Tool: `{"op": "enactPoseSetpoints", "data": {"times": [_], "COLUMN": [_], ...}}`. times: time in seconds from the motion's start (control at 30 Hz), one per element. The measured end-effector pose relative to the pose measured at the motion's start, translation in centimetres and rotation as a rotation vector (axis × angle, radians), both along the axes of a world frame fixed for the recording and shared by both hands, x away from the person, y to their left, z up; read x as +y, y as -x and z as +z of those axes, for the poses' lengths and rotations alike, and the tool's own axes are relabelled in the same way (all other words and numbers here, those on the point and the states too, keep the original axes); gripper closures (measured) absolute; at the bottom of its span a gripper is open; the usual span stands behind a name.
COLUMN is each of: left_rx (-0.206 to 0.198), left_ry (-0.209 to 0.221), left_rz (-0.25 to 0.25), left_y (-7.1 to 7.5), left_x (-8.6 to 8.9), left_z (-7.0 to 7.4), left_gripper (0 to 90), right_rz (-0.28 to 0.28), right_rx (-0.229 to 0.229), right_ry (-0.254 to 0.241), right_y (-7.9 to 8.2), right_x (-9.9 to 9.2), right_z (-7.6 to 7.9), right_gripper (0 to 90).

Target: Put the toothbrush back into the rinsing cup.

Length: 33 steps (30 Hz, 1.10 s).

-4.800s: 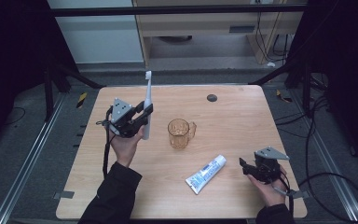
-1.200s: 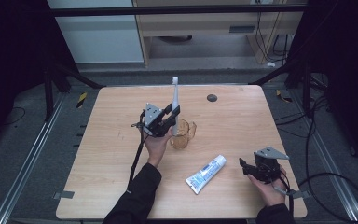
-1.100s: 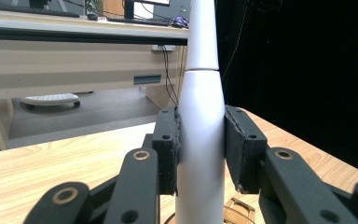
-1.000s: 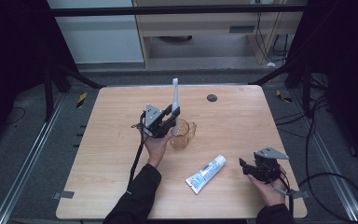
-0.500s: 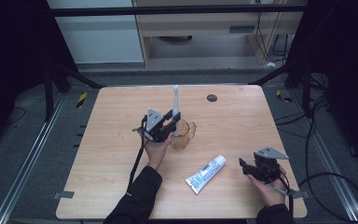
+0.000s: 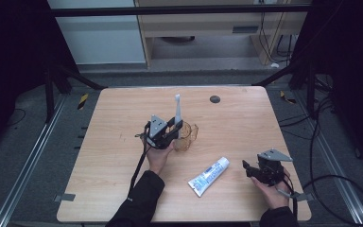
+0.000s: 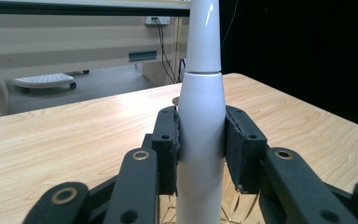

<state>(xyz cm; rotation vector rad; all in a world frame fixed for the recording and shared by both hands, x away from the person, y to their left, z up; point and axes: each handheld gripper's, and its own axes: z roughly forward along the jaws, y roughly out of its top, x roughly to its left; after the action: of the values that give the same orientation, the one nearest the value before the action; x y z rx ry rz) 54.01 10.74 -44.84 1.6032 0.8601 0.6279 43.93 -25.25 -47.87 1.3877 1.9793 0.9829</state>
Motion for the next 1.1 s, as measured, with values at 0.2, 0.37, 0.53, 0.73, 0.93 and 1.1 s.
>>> {"op": "enactPoseSetpoints", "data": {"times": [0.2,0.37,0.53,0.73,0.93,1.1], "left_rx": [0.001,0.005,0.004,0.006,0.015,0.026], "left_ry": [-0.012,-0.029,-0.025,-0.022,-0.026,-0.040], "left_rz": [-0.005,-0.009,-0.012,-0.015,-0.024,-0.024], "left_y": [0.3,0.4,0.7,0.9,1.2,1.5], "left_x": [0.2,0.2,0.4,0.7,0.9,0.9], "left_z": [-0.2,-0.5,-0.5,-0.4,-0.4,-0.4], "left_gripper": [66.7,66.6,66.3,65.1,61.9,60.5], "right_rz": [-0.002,-0.002,-0.002,-0.003,-0.004,-0.004], "right_rx": [0.001,0.000,0.002,-0.003,0.001,-0.002], "right_ry": [-0.001,0.000,-0.004,0.001,-0.003,0.001], "right_y": [0.0,0.0,0.1,0.0,0.1,0.0], "right_x": [0.0,0.0,0.1,0.0,0.1,0.1], "right_z": [0.0,0.0,0.1,0.0,0.1,0.1], "right_gripper": [34.9,34.9,34.9,34.9,34.9,34.9]}}
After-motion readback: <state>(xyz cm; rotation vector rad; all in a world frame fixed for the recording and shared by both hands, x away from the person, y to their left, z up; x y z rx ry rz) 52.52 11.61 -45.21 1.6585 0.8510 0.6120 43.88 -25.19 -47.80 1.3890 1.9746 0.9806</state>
